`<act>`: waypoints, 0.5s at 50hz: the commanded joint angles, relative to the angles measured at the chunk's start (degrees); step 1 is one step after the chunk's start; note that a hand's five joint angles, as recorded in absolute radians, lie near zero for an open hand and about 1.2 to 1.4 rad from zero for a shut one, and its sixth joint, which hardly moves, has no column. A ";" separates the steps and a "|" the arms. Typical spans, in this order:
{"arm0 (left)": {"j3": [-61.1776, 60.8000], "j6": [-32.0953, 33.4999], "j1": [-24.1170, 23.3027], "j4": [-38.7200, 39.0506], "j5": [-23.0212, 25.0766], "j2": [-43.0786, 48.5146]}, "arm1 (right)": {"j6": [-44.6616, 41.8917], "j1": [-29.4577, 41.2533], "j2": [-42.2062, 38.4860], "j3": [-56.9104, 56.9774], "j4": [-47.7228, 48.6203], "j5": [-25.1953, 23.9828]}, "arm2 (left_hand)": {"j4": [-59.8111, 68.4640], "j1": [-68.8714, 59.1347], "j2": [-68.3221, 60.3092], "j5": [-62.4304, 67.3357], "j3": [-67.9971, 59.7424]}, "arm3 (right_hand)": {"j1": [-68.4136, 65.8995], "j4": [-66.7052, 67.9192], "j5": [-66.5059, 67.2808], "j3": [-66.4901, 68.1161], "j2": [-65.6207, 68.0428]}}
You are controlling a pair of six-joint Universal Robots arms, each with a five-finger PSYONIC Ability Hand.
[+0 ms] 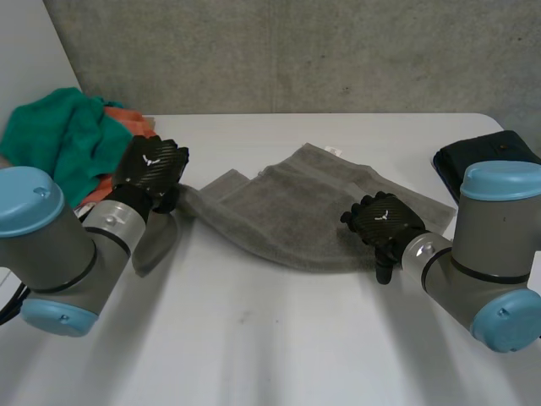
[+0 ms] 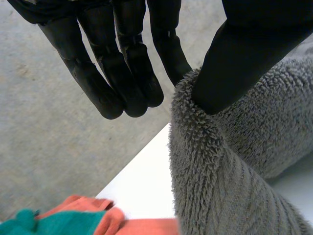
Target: Fold the laundry.
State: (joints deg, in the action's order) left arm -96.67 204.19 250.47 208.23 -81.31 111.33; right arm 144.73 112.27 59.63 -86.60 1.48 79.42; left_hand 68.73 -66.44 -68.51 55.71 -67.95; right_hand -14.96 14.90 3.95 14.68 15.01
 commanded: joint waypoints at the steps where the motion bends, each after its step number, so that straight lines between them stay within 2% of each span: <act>1: 0.17 -0.89 1.60 -2.91 5.19 -0.32 | 1.08 -0.73 0.49 0.38 -0.34 1.43 | 11.27 -13.56 -11.49 14.29 -12.05 | -0.43 0.48 1.43 0.70 0.37; 9: 0.96 -1.16 1.95 -7.39 4.76 -3.48 | 5.03 -2.84 2.59 2.05 -5.52 3.11 | 11.27 -13.56 -11.49 14.29 -12.05 | 0.75 -0.69 0.26 -0.47 -0.80; 16: 4.30 -4.32 -0.41 -13.10 3.96 -14.11 | 8.55 -4.42 4.27 3.19 -14.57 0.91 | 11.27 -13.56 -11.49 14.29 -12.05 | 1.42 -1.37 -0.41 -1.14 -1.47; 20: 7.63 -6.34 -3.31 -17.23 3.88 -19.12 | 10.31 -4.86 3.48 2.76 -14.58 0.29 | 11.27 -13.56 -11.49 14.29 -12.05 | 1.42 -1.37 -0.41 -1.14 -1.47; 25: 10.80 -6.17 -5.95 -20.31 3.61 -20.36 | 10.49 -6.00 1.02 2.67 -11.69 0.29 | 11.27 -13.56 -11.49 14.29 -12.05 | 0.08 -0.02 0.93 0.20 -0.13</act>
State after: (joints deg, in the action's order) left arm -89.23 198.26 247.37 191.24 -77.47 92.79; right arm 154.80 107.22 63.03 -83.68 -13.04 79.80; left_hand 68.74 -66.44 -68.57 55.71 -68.01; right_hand -14.96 14.90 3.58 14.68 15.01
